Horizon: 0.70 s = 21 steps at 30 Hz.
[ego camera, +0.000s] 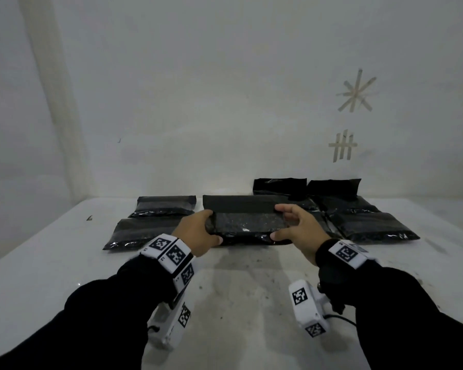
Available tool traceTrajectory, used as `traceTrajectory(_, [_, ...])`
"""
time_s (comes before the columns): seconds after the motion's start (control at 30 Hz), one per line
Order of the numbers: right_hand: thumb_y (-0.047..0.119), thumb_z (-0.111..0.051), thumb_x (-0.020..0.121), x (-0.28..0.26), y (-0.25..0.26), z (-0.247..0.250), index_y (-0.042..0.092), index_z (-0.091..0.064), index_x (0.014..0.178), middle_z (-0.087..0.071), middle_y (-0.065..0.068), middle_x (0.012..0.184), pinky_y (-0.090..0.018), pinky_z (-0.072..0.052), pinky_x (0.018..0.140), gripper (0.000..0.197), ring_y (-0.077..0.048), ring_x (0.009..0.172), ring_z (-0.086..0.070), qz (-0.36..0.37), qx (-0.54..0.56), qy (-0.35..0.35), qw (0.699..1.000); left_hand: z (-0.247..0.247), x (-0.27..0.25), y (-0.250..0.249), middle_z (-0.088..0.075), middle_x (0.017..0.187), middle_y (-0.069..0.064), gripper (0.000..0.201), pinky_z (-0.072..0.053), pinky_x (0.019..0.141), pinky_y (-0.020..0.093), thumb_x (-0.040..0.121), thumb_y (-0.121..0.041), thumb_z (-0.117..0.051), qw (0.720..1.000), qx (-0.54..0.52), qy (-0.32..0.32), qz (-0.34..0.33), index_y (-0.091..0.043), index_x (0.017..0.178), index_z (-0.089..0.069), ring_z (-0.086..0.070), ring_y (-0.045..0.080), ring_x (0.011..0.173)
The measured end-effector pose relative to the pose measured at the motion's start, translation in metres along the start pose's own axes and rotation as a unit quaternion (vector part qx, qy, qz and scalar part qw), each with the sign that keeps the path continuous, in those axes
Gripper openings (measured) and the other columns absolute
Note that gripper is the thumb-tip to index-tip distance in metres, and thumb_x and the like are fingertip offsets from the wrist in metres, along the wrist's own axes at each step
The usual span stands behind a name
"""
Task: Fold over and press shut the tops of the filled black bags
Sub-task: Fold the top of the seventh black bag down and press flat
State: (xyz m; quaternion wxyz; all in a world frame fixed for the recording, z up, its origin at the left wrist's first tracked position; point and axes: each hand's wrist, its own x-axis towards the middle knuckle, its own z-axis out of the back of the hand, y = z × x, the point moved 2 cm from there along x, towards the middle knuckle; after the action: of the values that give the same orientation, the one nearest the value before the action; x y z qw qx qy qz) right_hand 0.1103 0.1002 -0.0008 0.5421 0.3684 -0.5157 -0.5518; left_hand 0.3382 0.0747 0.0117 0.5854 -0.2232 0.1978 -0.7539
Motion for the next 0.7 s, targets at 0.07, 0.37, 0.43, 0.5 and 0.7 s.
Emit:
traceTrajectory(0.07, [-0.02, -0.069, 0.067, 0.015, 0.007, 0.0, 0.012, -0.056, 0.115, -0.051, -0.006, 0.107, -0.02, -0.049, 0.067, 0.06, -0.019, 0.102, -0.053, -0.002, 0.006, 0.007, 1.0, 0.006, 0.013, -0.002, -0.049, 0.139, 0.006, 0.074, -0.039, 0.102, 0.028, 0.081, -0.026, -0.072, 1.0, 0.004, -0.013, -0.002, -0.014, 0.144, -0.035, -0.048, 0.022, 0.126])
traceTrajectory(0.37, [-0.009, -0.077, 0.067, 0.092, 0.012, -0.014, 0.006, -0.058, 0.12, -0.057, -0.006, 0.106, -0.021, -0.044, 0.083, 0.059, -0.015, 0.1, -0.053, 0.026, -0.129, 0.005, 0.991, 0.024, 0.078, 0.003, -0.061, 0.118, 0.008, 0.042, -0.042, 0.085, 0.026, 0.081, -0.027, -0.071, 0.999, 0.044, -0.016, 0.01, -0.01, 0.118, -0.057, -0.057, 0.024, 0.109])
traceTrajectory(0.43, [-0.007, -0.079, 0.067, 0.114, 0.011, -0.02, 0.006, -0.058, 0.123, -0.059, -0.008, 0.112, -0.024, -0.044, 0.089, 0.061, -0.016, 0.102, -0.054, 0.025, -0.157, 0.012, 0.987, 0.025, 0.097, 0.008, -0.063, 0.112, 0.008, 0.036, -0.042, 0.078, 0.025, 0.081, -0.026, -0.071, 0.999, 0.048, -0.008, 0.022, -0.009, 0.111, -0.061, -0.059, 0.024, 0.103])
traceTrajectory(0.5, [-0.005, -0.079, 0.068, 0.137, 0.012, -0.026, 0.008, -0.057, 0.125, -0.058, -0.008, 0.115, -0.026, -0.045, 0.092, 0.062, -0.021, 0.107, -0.056, 0.019, -0.18, 0.018, 0.983, 0.026, 0.117, 0.012, -0.064, 0.108, 0.008, 0.034, -0.043, 0.074, 0.024, 0.081, -0.026, -0.072, 0.998, 0.051, -0.008, 0.035, -0.008, 0.108, -0.062, -0.06, 0.024, 0.099])
traceTrajectory(0.7, [-0.004, -0.074, 0.074, 0.201, 0.008, -0.043, 0.008, -0.05, 0.133, -0.054, -0.011, 0.13, -0.03, -0.045, 0.096, 0.065, -0.026, 0.118, -0.054, -0.014, -0.245, 0.054, 0.968, 0.024, 0.181, 0.025, -0.064, 0.109, 0.009, 0.037, -0.044, 0.075, 0.026, 0.08, -0.025, -0.073, 0.995, 0.065, 0.021, 0.069, -0.008, 0.112, -0.062, -0.061, 0.026, 0.099])
